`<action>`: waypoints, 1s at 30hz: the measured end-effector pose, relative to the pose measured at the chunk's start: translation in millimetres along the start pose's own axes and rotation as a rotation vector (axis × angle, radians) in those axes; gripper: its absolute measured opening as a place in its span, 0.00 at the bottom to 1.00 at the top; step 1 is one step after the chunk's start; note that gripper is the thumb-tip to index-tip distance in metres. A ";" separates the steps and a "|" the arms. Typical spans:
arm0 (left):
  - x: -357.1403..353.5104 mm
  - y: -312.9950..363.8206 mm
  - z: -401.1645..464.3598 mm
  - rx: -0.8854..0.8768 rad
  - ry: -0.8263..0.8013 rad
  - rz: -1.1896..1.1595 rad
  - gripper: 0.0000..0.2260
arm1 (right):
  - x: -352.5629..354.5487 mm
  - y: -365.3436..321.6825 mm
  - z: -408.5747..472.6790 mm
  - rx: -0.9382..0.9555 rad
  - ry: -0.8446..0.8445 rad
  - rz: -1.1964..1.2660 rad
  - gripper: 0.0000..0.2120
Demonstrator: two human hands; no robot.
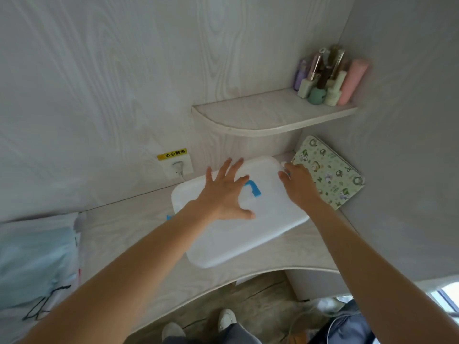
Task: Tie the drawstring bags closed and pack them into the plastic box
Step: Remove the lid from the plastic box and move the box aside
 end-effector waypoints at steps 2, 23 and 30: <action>-0.5 17.0 -2.8 -0.012 -0.055 -0.048 0.48 | -4.2 2.7 -3.8 -0.072 -0.061 0.107 0.16; 19.6 59.1 6.6 -0.084 -0.180 0.146 0.45 | -0.8 19.0 -20.8 -0.209 0.093 0.645 0.16; 37.1 50.2 7.4 -0.061 -0.201 0.060 0.41 | -3.9 32.2 -21.6 -0.411 -0.075 1.194 0.22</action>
Point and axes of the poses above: each hand's wrist, its own z-axis towards the middle knuckle, its own x-axis out of the back of the hand, y = z × x, the point moved 2 cm from there along z, towards the middle knuckle
